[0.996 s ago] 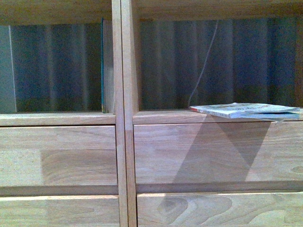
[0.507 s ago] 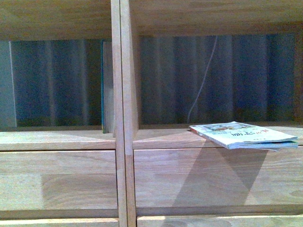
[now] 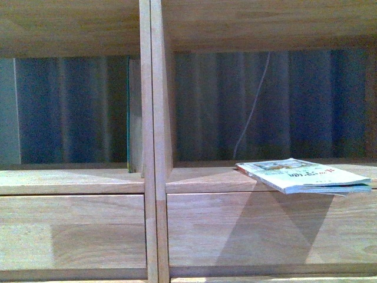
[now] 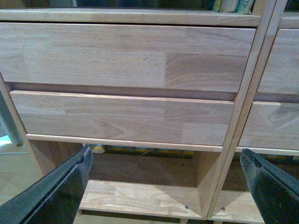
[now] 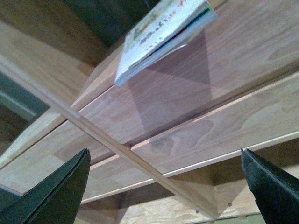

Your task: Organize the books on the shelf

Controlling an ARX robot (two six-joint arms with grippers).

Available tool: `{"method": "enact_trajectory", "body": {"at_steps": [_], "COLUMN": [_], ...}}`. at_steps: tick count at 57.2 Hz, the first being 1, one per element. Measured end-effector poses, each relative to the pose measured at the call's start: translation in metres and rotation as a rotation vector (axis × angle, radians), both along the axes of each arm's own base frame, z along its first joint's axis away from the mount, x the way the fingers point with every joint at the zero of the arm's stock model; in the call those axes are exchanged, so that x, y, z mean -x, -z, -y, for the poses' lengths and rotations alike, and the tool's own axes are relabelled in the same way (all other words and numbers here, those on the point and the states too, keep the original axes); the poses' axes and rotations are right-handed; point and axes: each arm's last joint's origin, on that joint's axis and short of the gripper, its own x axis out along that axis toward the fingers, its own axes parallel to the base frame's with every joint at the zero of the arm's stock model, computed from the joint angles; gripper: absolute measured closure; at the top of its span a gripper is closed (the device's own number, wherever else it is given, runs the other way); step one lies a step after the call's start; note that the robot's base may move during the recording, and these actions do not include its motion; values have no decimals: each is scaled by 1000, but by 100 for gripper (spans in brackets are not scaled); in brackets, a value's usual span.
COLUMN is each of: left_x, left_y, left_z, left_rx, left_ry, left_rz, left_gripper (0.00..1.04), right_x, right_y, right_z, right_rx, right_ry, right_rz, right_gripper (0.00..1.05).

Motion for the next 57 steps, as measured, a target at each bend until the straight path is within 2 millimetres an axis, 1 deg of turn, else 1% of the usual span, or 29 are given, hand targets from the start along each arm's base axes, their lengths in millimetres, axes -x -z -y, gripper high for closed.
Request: {"method": "enact_trajectory", "body": {"at_steps": [3,7,18,24,35,45,46,48,53,57], "left_x": [0,0,0,0,0,0,0,0,0,0], "left_y": [0,0,0,0,0,0,0,0,0,0], "left_z": [0,0,0,0,0,0,0,0,0,0], "left_rx": [0,0,0,0,0,0,0,0,0,0], "left_ry": [0,0,0,0,0,0,0,0,0,0], "left_rz": [0,0,0,0,0,0,0,0,0,0], "left_gripper": [7,7,7,7,7,7,7,7,7,7], "right_x": [-17,-32,-77,-99,-128,-145,-147,-150,-155,-161], "right_y": [2,0,-15,-21,-29,-39,-40,-43,-47,-50], "right_z": [-1,-2,-4,-8,-18,-27,-28,-30,-32,-34], "right_rx": [-63,-127,-278,-361,-455,-512,-519,-525,-534,-534], "right_ry": [7,18,41,42,60,70,72,78,89,109], "right_rz": [-38,-53,-62,-88,-107,-106,-107,-104,-96,-90], "right_gripper": [7,7,7,7,7,7,8,15,26,39]}}
